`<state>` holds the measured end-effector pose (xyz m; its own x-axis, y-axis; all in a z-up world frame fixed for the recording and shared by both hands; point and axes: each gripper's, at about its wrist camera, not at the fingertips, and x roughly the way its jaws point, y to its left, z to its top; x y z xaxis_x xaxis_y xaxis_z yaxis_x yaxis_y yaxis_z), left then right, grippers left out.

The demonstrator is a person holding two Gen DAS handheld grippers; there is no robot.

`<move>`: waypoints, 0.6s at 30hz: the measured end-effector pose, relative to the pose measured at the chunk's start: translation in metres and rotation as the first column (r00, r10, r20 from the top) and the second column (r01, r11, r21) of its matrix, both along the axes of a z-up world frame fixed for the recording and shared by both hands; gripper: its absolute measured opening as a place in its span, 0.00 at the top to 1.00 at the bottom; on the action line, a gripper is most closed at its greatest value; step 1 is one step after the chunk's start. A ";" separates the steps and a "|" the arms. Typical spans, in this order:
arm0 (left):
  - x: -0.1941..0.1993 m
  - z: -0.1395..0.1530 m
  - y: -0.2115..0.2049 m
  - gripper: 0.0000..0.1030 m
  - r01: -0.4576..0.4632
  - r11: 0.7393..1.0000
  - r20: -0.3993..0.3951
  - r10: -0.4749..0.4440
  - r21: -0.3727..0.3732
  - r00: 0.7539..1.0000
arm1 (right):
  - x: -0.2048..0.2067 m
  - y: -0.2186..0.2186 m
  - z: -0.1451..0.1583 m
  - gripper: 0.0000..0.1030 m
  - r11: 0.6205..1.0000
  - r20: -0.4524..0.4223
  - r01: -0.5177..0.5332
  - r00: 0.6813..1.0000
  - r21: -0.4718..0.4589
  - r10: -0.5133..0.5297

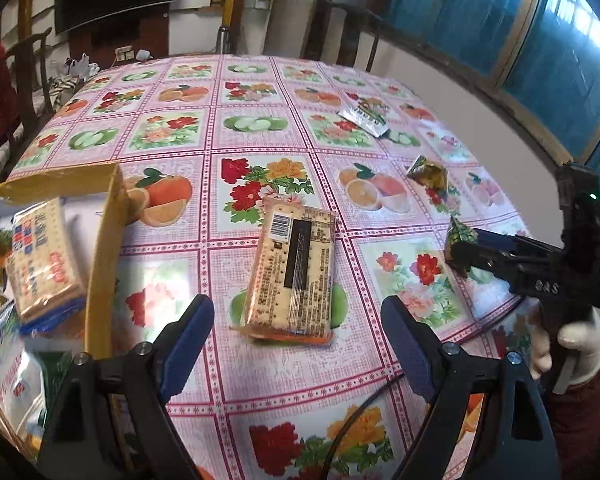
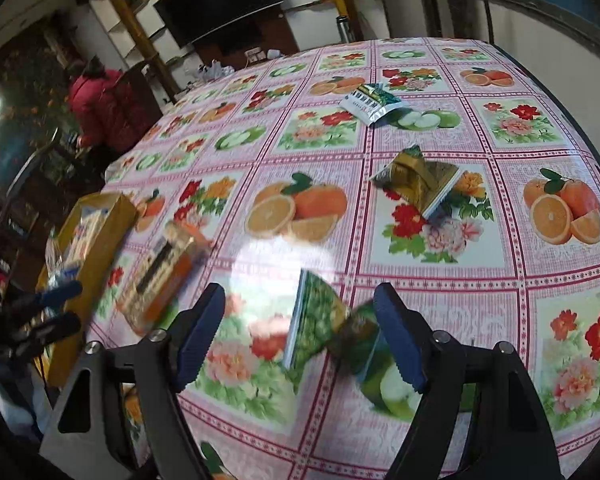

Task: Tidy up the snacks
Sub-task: 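Carry the long cracker pack into the tray while the right drops the green sachet there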

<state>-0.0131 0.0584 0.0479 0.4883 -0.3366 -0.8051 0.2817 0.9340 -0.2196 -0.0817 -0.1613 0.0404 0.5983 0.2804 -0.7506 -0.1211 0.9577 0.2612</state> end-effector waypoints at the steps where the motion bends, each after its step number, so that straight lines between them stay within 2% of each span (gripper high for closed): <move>1: 0.010 -0.004 -0.004 0.17 0.003 1.000 -0.012 -0.002 0.005 1.000 | -0.005 0.002 -0.004 0.25 1.000 0.003 -0.013 1.000 -0.026 0.013; 3: 0.027 -0.013 -0.011 0.17 0.009 1.000 -0.039 -0.008 0.015 0.999 | -0.010 0.004 -0.013 0.25 0.997 0.009 -0.032 0.999 -0.071 0.033; 5: 0.037 -0.021 -0.020 0.17 0.027 0.998 -0.054 -0.024 0.056 0.998 | -0.008 0.005 -0.023 0.25 0.994 -0.012 -0.030 0.999 -0.106 0.029; 9: 0.043 -0.039 -0.037 0.17 0.070 0.987 -0.082 -0.059 0.145 0.995 | -0.007 0.007 -0.020 0.25 0.989 0.038 -0.029 0.999 -0.146 0.035; 11: 0.040 -0.041 -0.038 0.17 0.059 0.981 -0.048 -0.051 0.186 0.998 | -0.004 0.009 -0.022 0.28 0.987 0.038 -0.034 0.998 -0.157 0.040; 13: 0.038 -0.041 -0.038 0.18 0.052 0.982 -0.018 -0.050 0.182 0.999 | -0.002 0.011 -0.022 0.30 0.987 0.039 -0.044 0.998 -0.152 0.051; 14: 0.037 -0.040 -0.039 0.22 0.049 0.982 -0.006 -0.049 0.180 0.999 | -0.002 0.013 -0.022 0.32 0.987 0.044 -0.046 0.998 -0.155 0.053; 15: 0.034 -0.038 -0.039 0.35 0.052 0.983 0.003 -0.053 0.174 0.999 | -0.001 0.013 -0.022 0.34 0.988 0.048 -0.047 0.997 -0.150 0.054; 17: 0.033 -0.033 -0.038 0.48 0.050 0.988 -0.003 -0.050 0.149 0.999 | -0.001 0.014 -0.022 0.40 0.990 0.049 -0.038 0.998 -0.138 0.046; 18: 0.031 -0.031 -0.037 0.48 0.051 0.991 -0.013 -0.049 0.126 0.999 | -0.001 0.013 -0.021 0.42 0.991 0.054 -0.034 0.998 -0.130 0.041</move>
<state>0.0181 0.0218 0.0165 0.4653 -0.2556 -0.8474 0.3272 0.9393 -0.1036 -0.0828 -0.1482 0.0190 0.6318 0.2065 -0.7471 -0.1689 0.9774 0.1273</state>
